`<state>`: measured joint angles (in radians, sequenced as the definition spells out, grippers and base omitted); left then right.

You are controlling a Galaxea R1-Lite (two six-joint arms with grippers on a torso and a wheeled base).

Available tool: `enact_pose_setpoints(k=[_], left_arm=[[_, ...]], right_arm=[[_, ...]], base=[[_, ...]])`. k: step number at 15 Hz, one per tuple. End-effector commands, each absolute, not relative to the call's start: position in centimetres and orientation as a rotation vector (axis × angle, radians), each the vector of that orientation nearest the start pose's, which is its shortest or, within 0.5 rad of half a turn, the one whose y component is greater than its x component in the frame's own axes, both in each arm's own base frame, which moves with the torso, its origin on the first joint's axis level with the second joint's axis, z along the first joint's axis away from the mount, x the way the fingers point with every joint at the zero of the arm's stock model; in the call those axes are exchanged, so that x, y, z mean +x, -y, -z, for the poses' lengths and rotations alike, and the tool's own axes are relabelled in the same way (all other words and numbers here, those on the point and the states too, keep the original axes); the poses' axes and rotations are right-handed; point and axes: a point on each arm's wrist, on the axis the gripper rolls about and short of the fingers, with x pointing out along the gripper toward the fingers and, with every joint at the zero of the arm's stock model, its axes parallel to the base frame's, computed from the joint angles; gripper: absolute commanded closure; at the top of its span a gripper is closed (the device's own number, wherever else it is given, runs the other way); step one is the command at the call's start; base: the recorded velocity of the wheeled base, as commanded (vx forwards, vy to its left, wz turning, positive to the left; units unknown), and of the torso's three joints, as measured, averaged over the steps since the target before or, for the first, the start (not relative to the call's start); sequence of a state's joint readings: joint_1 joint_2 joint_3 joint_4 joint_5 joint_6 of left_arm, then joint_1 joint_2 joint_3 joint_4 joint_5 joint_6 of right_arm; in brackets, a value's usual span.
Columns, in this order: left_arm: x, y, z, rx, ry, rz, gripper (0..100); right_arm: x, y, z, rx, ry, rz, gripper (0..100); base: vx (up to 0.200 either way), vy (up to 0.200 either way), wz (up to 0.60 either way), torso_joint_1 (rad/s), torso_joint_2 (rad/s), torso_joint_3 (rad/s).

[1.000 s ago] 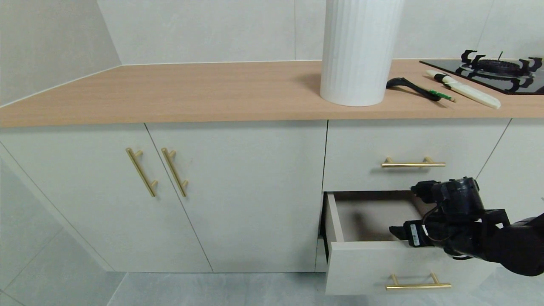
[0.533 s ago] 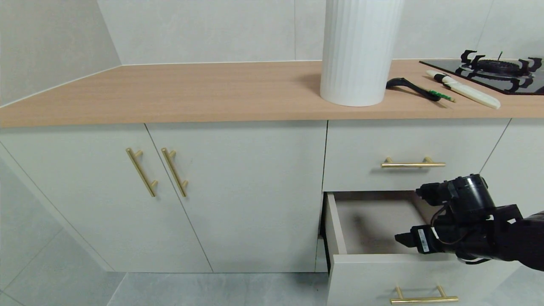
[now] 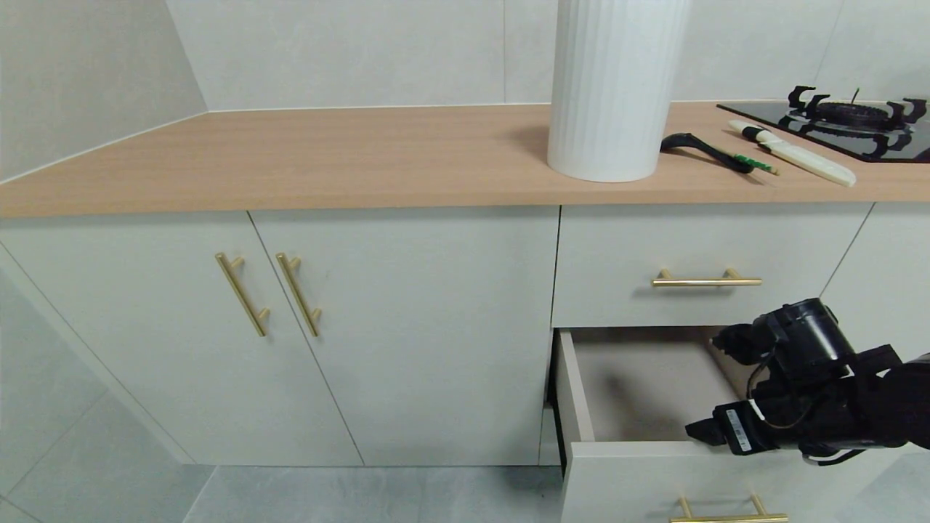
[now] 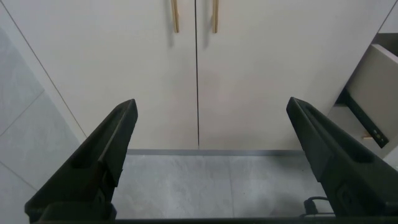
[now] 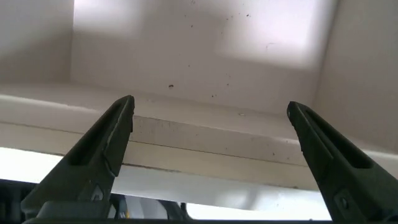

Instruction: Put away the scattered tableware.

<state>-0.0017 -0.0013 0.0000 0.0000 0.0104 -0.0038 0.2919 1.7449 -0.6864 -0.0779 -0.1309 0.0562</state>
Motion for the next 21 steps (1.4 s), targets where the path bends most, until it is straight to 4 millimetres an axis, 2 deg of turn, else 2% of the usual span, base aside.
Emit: enact_pose_setpoints(k=[1,13,21], left_arm=[[-2.3,0.0,-7.5,-0.005,0.0,-0.009,0],[-2.3,0.0,-7.5,-0.005,0.0,-0.009,0],[-2.3,0.0,-7.5,-0.005,0.0,-0.009,0]], right_arm=[[24.7,-7.2,-9.6,-0.171,-0.984,-0.128,0],[21.5,-6.9,-9.2,-0.392,-1.353,-0.214,0],[21.7,-6.9,-9.3,-0.388,-1.355,-0.206,0]], base=[[0.0,0.0,0.0,0.0,0.0,0.0],[0.0,0.0,0.0,0.0,0.0,0.0],[0.0,0.0,0.0,0.0,0.0,0.0]])
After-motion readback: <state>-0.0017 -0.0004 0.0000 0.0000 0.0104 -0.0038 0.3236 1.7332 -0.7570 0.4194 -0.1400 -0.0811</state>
